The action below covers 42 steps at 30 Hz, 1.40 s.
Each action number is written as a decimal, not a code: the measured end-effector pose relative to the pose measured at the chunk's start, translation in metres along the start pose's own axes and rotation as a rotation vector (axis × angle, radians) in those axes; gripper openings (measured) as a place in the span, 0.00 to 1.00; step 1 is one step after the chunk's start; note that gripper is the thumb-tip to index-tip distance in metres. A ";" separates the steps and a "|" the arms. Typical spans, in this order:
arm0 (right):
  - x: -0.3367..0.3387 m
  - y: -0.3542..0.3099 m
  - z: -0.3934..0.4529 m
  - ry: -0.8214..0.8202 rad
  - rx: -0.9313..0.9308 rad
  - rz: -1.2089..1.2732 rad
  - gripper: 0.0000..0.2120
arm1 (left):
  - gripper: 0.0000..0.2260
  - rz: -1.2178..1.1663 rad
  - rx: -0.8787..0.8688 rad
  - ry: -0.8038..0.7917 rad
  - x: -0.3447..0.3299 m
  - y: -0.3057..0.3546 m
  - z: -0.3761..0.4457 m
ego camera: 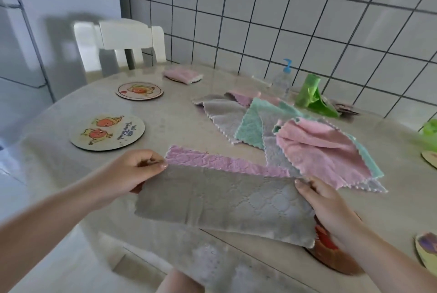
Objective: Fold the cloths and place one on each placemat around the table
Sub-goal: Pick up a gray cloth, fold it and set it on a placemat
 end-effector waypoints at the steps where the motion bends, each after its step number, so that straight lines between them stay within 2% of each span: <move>1: -0.001 0.000 0.005 0.025 0.034 -0.052 0.10 | 0.06 0.092 -0.072 0.033 0.000 0.001 0.009; 6: -0.007 0.001 0.033 0.035 0.171 -0.309 0.12 | 0.03 0.394 -0.356 0.077 -0.008 0.007 0.042; 13: -0.012 0.001 0.054 0.054 0.190 -0.511 0.12 | 0.05 0.612 -0.463 0.165 -0.017 0.007 0.072; 19: -0.015 0.001 0.063 0.051 0.172 -0.535 0.09 | 0.05 0.638 -0.490 0.175 -0.022 0.002 0.089; 34: -0.019 -0.001 0.070 0.074 0.138 -0.578 0.13 | 0.04 0.666 -0.512 0.194 -0.028 -0.004 0.098; 38: -0.021 -0.002 0.073 0.063 0.139 -0.606 0.08 | 0.04 0.694 -0.487 0.195 -0.031 -0.001 0.096; 40: -0.020 -0.002 0.072 0.079 0.116 -0.596 0.04 | 0.06 0.748 -0.479 0.181 -0.029 0.002 0.094; 42: -0.017 -0.006 0.066 0.128 0.123 -0.600 0.05 | 0.11 0.796 -0.520 0.212 -0.026 0.006 0.090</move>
Point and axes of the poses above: each hand's wrist, its own z-axis towards the middle knuckle, its own x-axis out of the back of the hand, y = z × x, the point moved 1 cm from there along z, towards the middle knuckle, and after that the axes turned 12 degrees about y, right-handed, at the moved point
